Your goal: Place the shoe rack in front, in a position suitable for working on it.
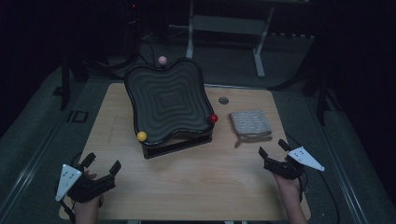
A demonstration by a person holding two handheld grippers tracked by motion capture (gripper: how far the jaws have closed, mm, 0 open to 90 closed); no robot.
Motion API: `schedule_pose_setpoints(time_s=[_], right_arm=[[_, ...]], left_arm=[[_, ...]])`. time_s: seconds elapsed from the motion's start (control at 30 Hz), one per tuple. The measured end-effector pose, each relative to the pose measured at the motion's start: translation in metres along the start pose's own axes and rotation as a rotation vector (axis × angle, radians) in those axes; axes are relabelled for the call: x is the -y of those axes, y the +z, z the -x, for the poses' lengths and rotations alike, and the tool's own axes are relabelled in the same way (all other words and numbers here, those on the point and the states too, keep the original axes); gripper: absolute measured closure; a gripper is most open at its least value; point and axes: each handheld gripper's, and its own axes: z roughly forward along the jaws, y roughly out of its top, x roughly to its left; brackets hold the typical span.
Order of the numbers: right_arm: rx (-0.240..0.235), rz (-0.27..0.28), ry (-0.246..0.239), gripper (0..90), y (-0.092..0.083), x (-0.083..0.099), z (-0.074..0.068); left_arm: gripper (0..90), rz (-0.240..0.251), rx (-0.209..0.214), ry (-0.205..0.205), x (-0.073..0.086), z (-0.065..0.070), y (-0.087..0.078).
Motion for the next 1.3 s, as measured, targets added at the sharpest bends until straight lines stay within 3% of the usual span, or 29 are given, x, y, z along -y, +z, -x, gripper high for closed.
schedule_pose_setpoints(time_s=[0.27,0.8,0.97,1.1,1.17,1.3], right_arm=[[-0.058,0.024,-0.043,11.5,0.017,-0.027,-0.011],[-0.184,0.04,-0.108,11.5,0.061,-0.053,-0.046],[-0.206,0.045,-0.127,11.6,0.074,-0.058,-0.057],[-0.225,0.053,-0.114,11.6,0.085,-0.062,-0.063],[-0.234,0.059,-0.108,11.6,0.091,-0.064,-0.067],[-0.254,0.056,-0.128,11.7,0.103,-0.066,-0.078]], left_arm=[[1.9,-0.018,0.049,-0.013,-0.02,0.006,0.014],[1.9,-0.08,0.102,0.133,-0.041,0.036,0.055],[1.9,-0.102,0.099,0.142,-0.041,0.039,0.069],[1.9,-0.112,0.107,0.167,-0.041,0.041,0.075],[1.9,-0.129,0.112,0.211,-0.039,0.045,0.081],[2.0,-0.155,0.12,0.238,-0.036,0.048,0.089]])
